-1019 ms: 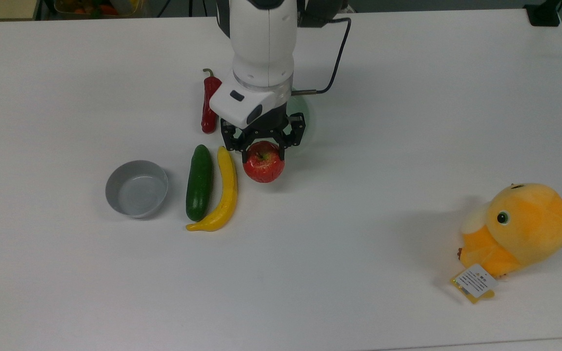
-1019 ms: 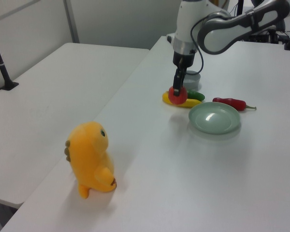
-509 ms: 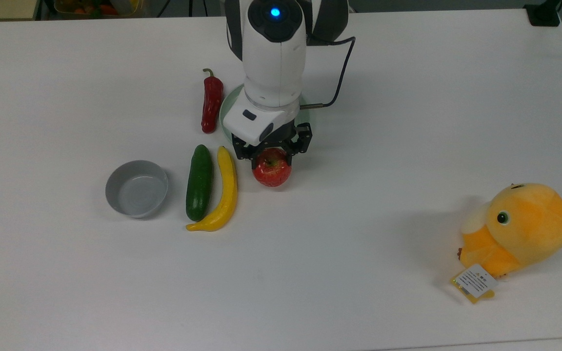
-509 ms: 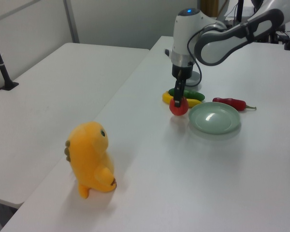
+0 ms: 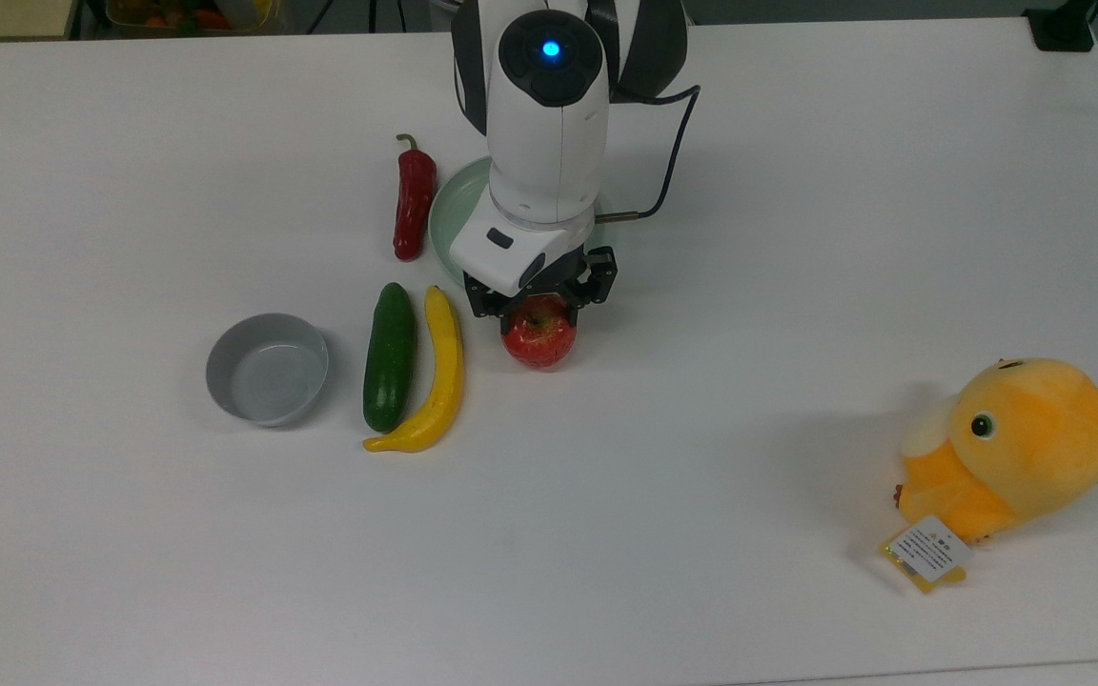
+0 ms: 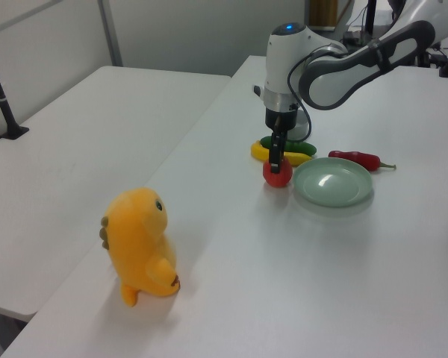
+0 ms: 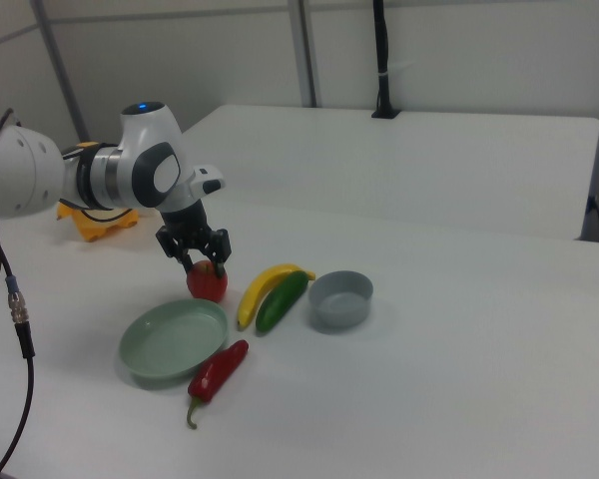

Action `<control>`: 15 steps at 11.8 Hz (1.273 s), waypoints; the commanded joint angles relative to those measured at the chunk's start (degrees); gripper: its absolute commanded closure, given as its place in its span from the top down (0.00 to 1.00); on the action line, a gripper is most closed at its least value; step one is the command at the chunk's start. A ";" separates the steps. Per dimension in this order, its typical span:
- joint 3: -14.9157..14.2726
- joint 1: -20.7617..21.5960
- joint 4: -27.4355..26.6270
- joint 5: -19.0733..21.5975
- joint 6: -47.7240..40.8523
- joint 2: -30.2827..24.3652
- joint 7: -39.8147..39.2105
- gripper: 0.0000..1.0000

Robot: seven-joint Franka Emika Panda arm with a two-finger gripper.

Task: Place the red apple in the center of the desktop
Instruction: 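Lower the apple onto the table beside the plate and open the gripper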

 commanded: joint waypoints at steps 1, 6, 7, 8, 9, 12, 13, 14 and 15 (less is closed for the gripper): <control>-0.13 0.21 -0.23 -0.38 1.11 -0.11 0.05 0.14; -0.13 0.13 -0.06 -0.21 0.94 -0.63 0.22 1.00; -0.13 -0.05 0.03 0.40 0.24 -1.51 0.31 1.00; -0.13 -0.05 -0.14 0.84 -0.55 -3.69 1.18 1.00; -0.13 -0.05 -0.06 0.85 -4.30 -5.45 2.06 1.00; -0.13 -0.23 0.38 0.85 -10.82 -11.34 10.64 1.00; -0.13 0.04 0.04 0.76 -12.06 -13.10 13.12 1.00; -0.22 0.04 -0.75 0.76 -13.72 -14.86 13.84 1.00; -0.22 0.04 -2.50 0.76 -16.18 -17.66 13.93 1.00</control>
